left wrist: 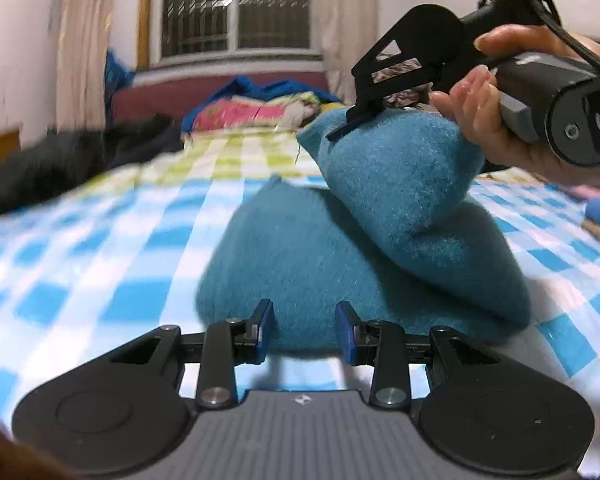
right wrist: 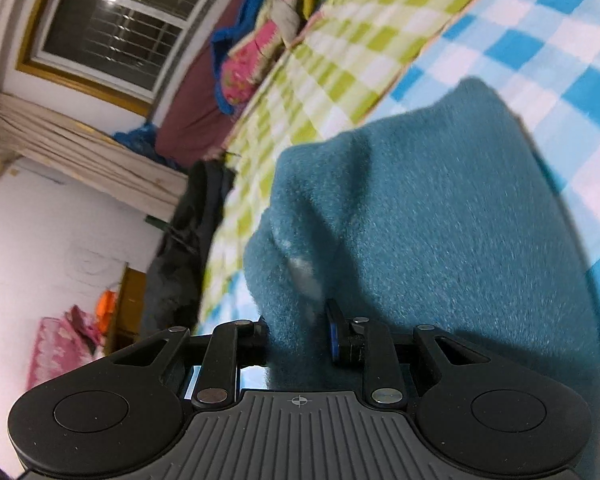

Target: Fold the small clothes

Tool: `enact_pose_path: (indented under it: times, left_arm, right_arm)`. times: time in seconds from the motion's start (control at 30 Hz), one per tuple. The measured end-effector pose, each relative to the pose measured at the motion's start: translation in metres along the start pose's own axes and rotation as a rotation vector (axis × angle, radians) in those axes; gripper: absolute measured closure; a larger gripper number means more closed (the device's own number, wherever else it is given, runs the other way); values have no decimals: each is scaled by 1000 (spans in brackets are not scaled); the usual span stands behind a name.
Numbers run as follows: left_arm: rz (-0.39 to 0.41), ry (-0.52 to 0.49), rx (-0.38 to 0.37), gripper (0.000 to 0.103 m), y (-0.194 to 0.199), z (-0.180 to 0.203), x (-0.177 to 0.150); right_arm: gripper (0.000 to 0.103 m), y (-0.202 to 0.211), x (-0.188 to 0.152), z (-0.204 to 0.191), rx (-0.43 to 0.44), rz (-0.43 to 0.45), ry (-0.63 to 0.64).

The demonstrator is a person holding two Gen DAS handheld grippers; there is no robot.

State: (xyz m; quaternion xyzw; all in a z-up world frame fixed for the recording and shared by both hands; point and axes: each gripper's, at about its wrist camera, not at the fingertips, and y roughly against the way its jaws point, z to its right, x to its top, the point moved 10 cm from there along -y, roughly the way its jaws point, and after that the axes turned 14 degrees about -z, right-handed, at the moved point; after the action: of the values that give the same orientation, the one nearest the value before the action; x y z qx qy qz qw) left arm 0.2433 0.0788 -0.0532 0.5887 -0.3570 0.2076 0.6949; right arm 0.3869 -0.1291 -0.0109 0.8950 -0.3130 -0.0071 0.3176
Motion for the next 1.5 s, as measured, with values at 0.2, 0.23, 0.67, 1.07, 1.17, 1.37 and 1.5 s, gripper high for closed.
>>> enact_pose_path:
  times: [0.2, 0.23, 0.67, 1.07, 1.17, 1.37, 1.5]
  left_arm:
    - [-7, 39, -42, 63, -6, -8, 3]
    - [-10, 52, -51, 63, -6, -9, 2]
    - [12, 104, -82, 63, 30, -22, -7]
    - [181, 137, -38, 54, 60, -10, 39]
    - [226, 126, -8, 54, 56, -15, 64]
    - [126, 48, 82, 59, 13, -22, 74]
    - [24, 67, 127, 74, -8, -42, 52]
  right_arm:
    - [78, -36, -16, -6, -86, 5, -9]
    - [78, -42, -20, -8, -95, 5, -13]
    - [45, -55, -32, -36, -24, -82, 25]
    - [45, -28, -37, -63, -141, -113, 315]
    - [45, -23, -31, -63, -200, -103, 383]
    - [45, -34, -14, -52, -268, -121, 396]
    - [42, -56, -11, -53, -319, -143, 434]
